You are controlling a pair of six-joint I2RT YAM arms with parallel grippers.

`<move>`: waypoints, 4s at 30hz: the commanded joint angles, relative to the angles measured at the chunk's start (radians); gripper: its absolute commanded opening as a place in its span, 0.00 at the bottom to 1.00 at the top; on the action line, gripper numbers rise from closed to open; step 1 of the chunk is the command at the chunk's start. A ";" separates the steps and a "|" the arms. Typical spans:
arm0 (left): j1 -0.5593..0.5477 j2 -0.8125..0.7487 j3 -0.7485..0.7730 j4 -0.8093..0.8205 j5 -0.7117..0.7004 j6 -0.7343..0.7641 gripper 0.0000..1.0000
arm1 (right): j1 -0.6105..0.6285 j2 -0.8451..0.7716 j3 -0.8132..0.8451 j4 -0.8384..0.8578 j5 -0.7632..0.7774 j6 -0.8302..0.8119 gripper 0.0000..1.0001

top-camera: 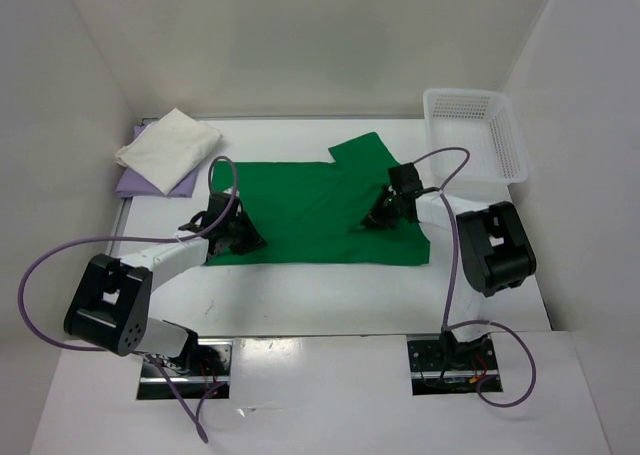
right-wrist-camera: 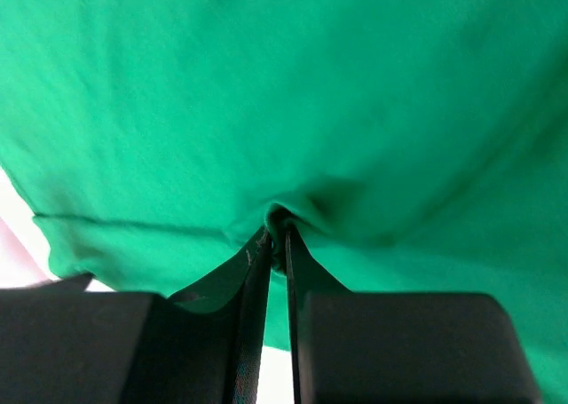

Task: Fold and stack the t-shirts
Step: Fold the flattened tshirt in 1/3 of the way, then grap the side of the flattened tshirt furthest away from the robot with both arms

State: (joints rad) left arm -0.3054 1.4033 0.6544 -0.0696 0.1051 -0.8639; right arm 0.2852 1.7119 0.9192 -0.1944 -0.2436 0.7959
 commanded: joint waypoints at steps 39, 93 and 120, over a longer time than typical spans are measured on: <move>0.012 0.261 0.083 -0.153 0.126 0.147 0.29 | 0.341 0.114 0.023 -0.016 0.098 -0.011 0.00; 0.387 0.652 0.783 -0.136 -0.306 0.255 0.51 | 0.134 0.083 0.435 -0.171 -0.037 -0.259 0.11; 0.387 0.570 0.723 -0.131 -0.188 0.255 0.00 | -0.040 0.895 1.623 -0.479 0.412 -0.406 0.46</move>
State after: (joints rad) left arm 0.0772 2.0411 1.3926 -0.2176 -0.1192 -0.6060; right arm 0.2379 2.4870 2.2925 -0.5449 0.0170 0.4522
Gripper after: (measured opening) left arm 0.003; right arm 0.453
